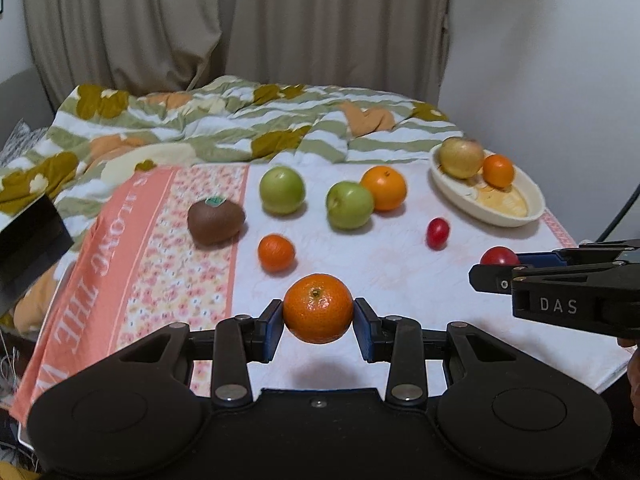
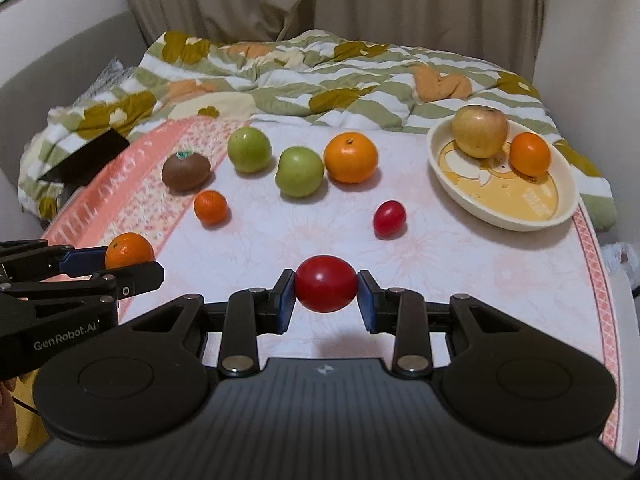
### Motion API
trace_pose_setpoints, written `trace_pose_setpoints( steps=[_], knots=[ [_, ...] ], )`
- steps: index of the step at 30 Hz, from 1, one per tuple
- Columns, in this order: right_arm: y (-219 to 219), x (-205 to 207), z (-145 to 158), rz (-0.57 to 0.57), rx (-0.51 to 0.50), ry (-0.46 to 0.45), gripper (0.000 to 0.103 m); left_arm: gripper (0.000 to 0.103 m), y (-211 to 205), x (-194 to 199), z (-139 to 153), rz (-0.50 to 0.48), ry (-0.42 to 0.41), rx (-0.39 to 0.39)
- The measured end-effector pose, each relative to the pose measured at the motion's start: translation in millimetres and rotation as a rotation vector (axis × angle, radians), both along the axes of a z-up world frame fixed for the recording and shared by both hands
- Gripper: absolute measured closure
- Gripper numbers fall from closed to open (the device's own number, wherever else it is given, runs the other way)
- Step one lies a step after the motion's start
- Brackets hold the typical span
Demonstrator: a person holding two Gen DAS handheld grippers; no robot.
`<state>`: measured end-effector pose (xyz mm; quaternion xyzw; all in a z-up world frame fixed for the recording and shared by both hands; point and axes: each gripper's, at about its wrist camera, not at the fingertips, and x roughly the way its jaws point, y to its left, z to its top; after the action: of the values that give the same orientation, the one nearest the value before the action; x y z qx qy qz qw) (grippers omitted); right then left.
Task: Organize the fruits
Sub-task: 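Carry the tangerine in the left tool while the right tool carries the tomato to the bowl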
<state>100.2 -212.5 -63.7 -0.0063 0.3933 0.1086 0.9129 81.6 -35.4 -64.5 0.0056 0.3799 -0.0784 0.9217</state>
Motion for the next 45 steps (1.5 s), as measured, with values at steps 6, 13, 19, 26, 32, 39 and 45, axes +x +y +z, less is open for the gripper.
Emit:
trace_pose_setpoints(
  steps=[6,13,19,26,32,39,45],
  knots=[
    [-33,-2,19,-0.049,0.022,-0.004,0.055,0.062,-18,11,19,-0.044,-0.024,0.000],
    [-86,7,35,-0.079,0.015,-0.020,0.055,0.062,-61,27,36,-0.056,-0.045,-0.014],
    [-137,30,42,-0.068,0.012,-0.019,0.055,0.062,-108,50,39,-0.046,-0.033,-0.027],
    [-188,72,35,-0.043,0.006,-0.008,0.055,0.062,-160,91,30,-0.030,-0.017,-0.022],
    [-217,105,21,-0.031,-0.001,0.010,0.055,0.062,-193,128,17,-0.033,-0.005,0.008],
    [-237,137,7,-0.069,0.021,0.035,0.055,0.062,-217,169,-2,-0.077,0.026,0.053],
    [-245,150,-3,-0.107,0.024,0.049,0.055,0.062,-231,197,-22,-0.145,0.059,0.094]
  ],
)
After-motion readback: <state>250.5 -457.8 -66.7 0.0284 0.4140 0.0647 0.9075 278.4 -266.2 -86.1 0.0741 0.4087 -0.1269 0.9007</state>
